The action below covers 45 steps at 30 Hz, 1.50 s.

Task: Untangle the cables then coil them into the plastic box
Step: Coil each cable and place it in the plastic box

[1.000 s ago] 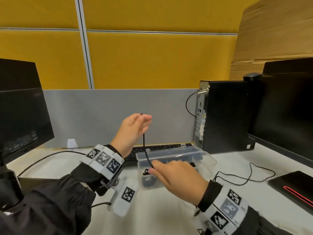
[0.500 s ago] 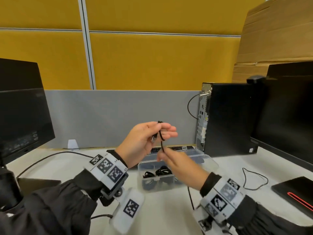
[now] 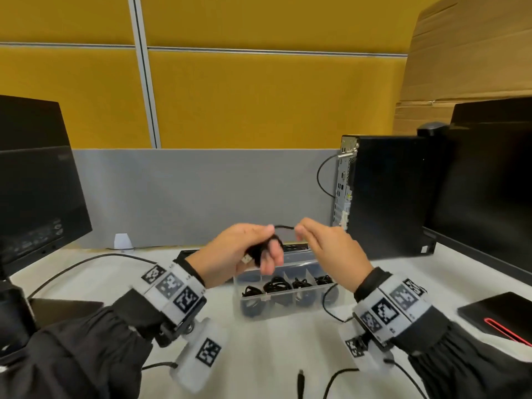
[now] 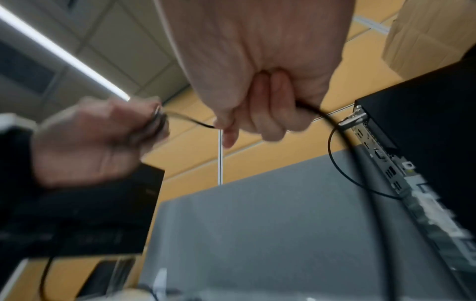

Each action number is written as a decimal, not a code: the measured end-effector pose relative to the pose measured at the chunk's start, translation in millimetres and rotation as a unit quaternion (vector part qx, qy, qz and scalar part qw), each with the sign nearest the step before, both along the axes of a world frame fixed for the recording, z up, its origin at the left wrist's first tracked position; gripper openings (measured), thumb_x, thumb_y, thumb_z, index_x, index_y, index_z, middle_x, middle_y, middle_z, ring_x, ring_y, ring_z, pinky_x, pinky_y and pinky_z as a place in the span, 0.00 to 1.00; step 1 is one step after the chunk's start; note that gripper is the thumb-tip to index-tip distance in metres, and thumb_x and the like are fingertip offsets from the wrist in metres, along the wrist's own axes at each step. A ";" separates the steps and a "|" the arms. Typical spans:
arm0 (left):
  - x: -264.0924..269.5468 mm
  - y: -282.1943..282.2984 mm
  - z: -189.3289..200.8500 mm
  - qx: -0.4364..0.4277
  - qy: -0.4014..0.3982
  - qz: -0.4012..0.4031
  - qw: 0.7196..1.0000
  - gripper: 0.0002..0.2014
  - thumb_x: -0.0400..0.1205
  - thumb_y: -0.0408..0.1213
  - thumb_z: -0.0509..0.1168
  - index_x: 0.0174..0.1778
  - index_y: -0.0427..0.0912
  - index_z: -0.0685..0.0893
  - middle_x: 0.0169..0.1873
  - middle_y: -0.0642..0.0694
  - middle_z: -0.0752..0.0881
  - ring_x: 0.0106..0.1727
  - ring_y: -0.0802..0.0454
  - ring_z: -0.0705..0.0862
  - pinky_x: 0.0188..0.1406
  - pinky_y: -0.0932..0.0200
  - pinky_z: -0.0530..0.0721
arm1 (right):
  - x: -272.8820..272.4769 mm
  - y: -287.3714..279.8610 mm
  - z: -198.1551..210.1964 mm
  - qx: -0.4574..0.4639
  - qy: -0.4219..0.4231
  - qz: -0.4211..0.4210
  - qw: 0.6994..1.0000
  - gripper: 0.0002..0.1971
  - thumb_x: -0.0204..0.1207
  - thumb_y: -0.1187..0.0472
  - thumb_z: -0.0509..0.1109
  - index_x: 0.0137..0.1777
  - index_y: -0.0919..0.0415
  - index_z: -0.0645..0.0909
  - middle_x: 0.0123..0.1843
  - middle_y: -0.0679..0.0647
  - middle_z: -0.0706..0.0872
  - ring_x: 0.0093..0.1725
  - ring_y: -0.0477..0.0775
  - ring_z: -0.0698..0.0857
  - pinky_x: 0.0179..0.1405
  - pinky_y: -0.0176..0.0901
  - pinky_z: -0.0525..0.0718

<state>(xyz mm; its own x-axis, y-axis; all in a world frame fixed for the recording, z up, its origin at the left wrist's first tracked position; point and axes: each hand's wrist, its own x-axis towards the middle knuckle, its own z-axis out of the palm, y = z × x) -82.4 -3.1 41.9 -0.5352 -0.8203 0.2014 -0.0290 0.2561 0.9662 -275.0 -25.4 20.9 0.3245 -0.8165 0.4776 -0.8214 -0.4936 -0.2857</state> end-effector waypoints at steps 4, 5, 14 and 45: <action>-8.2 -9.7 7.5 -0.026 0.189 0.119 0.974 0.18 0.86 0.34 0.52 0.41 0.30 0.83 0.36 0.40 0.90 0.36 0.51 0.89 0.40 0.64 0.86 | 18.6 7.1 -20.2 0.165 0.005 0.126 0.978 0.12 0.87 0.53 0.51 0.54 0.54 0.76 0.49 0.44 0.82 0.52 0.51 0.83 0.56 0.48 0.80; -9.7 -16.1 5.6 -0.044 0.197 0.166 0.965 0.16 0.86 0.35 0.53 0.41 0.30 0.83 0.38 0.40 0.90 0.39 0.50 0.90 0.44 0.63 0.87 | 23.6 13.6 -22.5 0.200 0.012 0.154 0.967 0.11 0.87 0.53 0.51 0.51 0.53 0.75 0.49 0.45 0.81 0.51 0.50 0.82 0.56 0.48 0.79; -4.4 -12.0 -5.9 -0.093 -0.160 0.090 0.979 0.27 0.85 0.49 0.49 0.37 0.32 0.85 0.28 0.46 0.88 0.30 0.54 0.85 0.38 0.65 0.81 | 8.3 15.1 18.5 -0.014 -0.090 0.084 0.992 0.10 0.84 0.53 0.57 0.41 0.47 0.71 0.27 0.44 0.74 0.28 0.43 0.73 0.33 0.43 0.72; -23.4 -10.7 15.2 -0.127 0.156 0.181 0.963 0.18 0.87 0.42 0.50 0.51 0.34 0.83 0.52 0.38 0.88 0.56 0.46 0.87 0.60 0.57 0.82 | 33.0 25.6 -6.2 0.161 0.022 0.189 0.968 0.12 0.86 0.49 0.51 0.45 0.54 0.67 0.35 0.47 0.75 0.33 0.46 0.73 0.38 0.43 0.72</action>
